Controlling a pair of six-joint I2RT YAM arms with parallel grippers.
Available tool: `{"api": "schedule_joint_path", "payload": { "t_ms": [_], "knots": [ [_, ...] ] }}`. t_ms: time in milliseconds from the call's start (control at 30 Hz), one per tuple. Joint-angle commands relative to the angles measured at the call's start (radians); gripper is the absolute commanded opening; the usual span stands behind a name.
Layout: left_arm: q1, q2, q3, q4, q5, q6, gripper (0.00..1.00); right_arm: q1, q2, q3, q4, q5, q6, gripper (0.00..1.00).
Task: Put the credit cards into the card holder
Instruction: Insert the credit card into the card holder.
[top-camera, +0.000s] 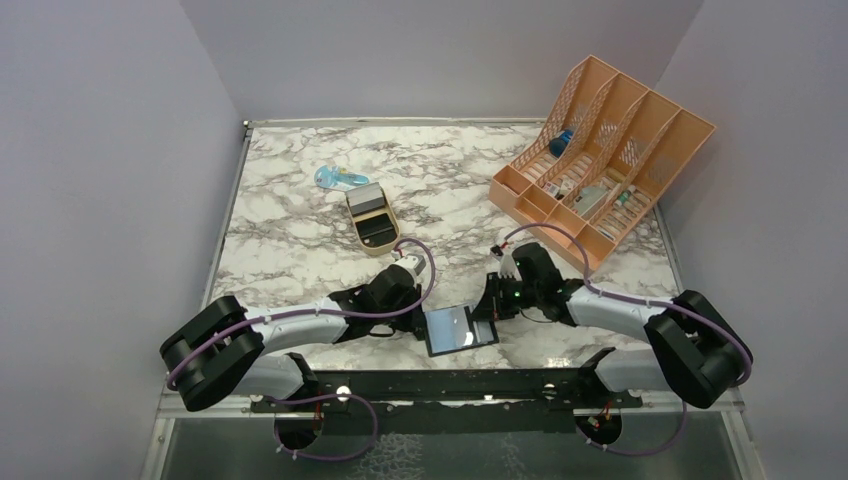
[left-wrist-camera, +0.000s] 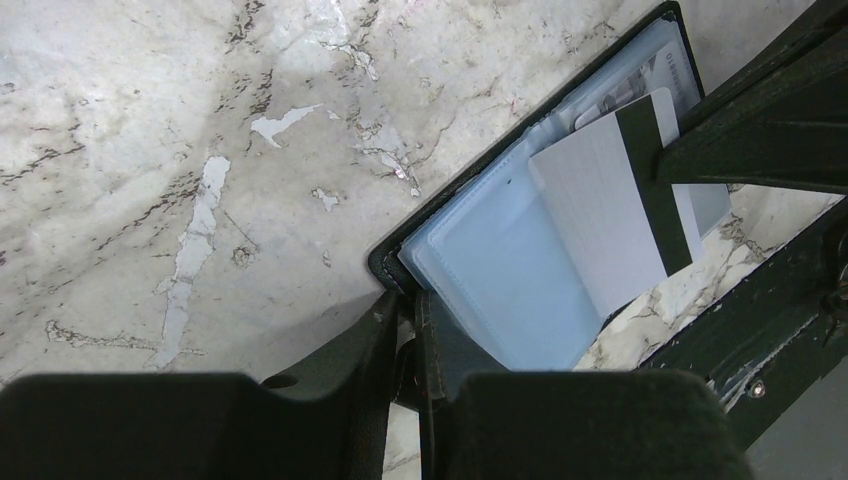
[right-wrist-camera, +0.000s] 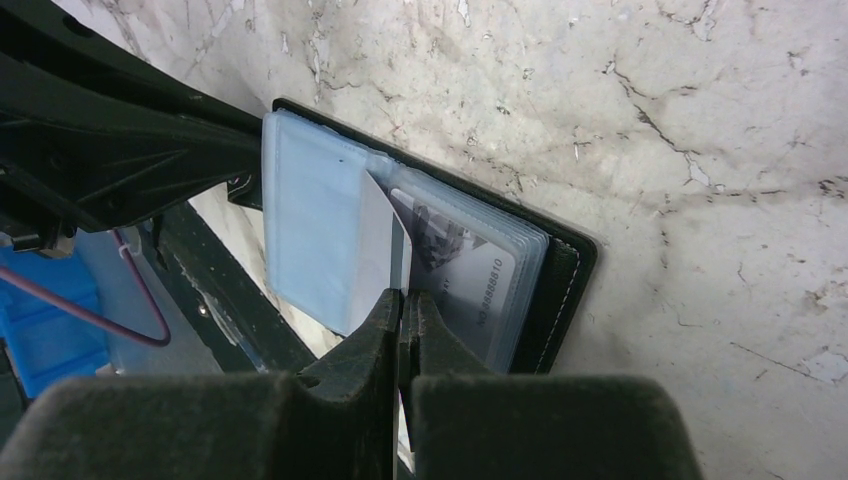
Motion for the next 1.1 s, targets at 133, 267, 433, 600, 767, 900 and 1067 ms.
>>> {"api": "schedule_joint_path", "payload": {
  "t_ms": [133,267,433,600,767,900,1067],
  "knots": [
    [-0.005,0.021,-0.015,-0.018,-0.036,0.005,0.16,0.001,0.03,-0.002,0.004,-0.025,0.003,0.01],
    [-0.005,0.015,-0.017,-0.02,-0.036,0.003,0.16,0.001,0.038,-0.011,0.024,-0.015,0.038,0.01],
    [-0.006,0.008,-0.019,-0.019,-0.036,0.0,0.16,0.001,0.05,-0.01,0.063,-0.028,0.075,0.01],
    [-0.005,0.008,-0.023,-0.018,-0.036,-0.005,0.16,0.001,0.045,-0.018,0.093,-0.028,0.113,0.01],
    [-0.006,0.008,-0.033,-0.015,-0.035,-0.012,0.16,0.001,0.021,-0.047,0.126,-0.007,0.148,0.01],
    [-0.006,0.004,-0.048,-0.004,-0.036,-0.022,0.16,0.001,0.014,-0.068,0.153,-0.006,0.171,0.01],
    [-0.007,0.002,-0.062,0.009,-0.037,-0.038,0.16,0.001,0.006,-0.08,0.163,0.007,0.182,0.01]
  ]
}}
